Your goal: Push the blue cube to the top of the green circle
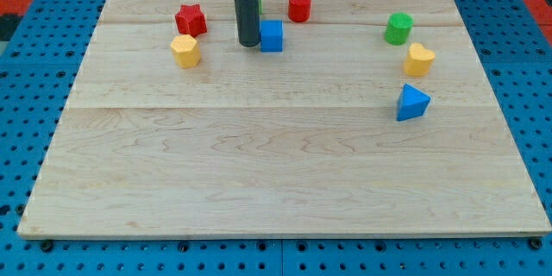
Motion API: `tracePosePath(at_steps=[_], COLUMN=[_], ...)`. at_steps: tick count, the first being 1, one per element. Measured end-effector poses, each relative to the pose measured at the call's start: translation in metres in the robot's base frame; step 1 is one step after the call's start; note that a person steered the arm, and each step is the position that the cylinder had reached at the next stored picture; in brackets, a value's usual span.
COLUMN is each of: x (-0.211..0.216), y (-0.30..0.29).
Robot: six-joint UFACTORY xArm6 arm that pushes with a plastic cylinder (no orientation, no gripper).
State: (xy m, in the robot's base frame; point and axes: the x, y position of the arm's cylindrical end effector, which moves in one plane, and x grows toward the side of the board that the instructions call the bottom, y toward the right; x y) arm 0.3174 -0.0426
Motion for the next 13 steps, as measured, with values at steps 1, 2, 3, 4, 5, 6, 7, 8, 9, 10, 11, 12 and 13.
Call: tracePosePath(at_steps=[1,2,3,4,5,6,7,8,9,10,11,12,13], x=[-0.017,-0.018,-0.013,0.003,0.003,0.0,-0.038,-0.043,-0.047,-0.063,-0.077,-0.077,-0.077], y=[0.013,0.046,0.047,0.046,0.066,0.072,0.076,0.093,0.13,0.127,0.134,0.174,0.179])
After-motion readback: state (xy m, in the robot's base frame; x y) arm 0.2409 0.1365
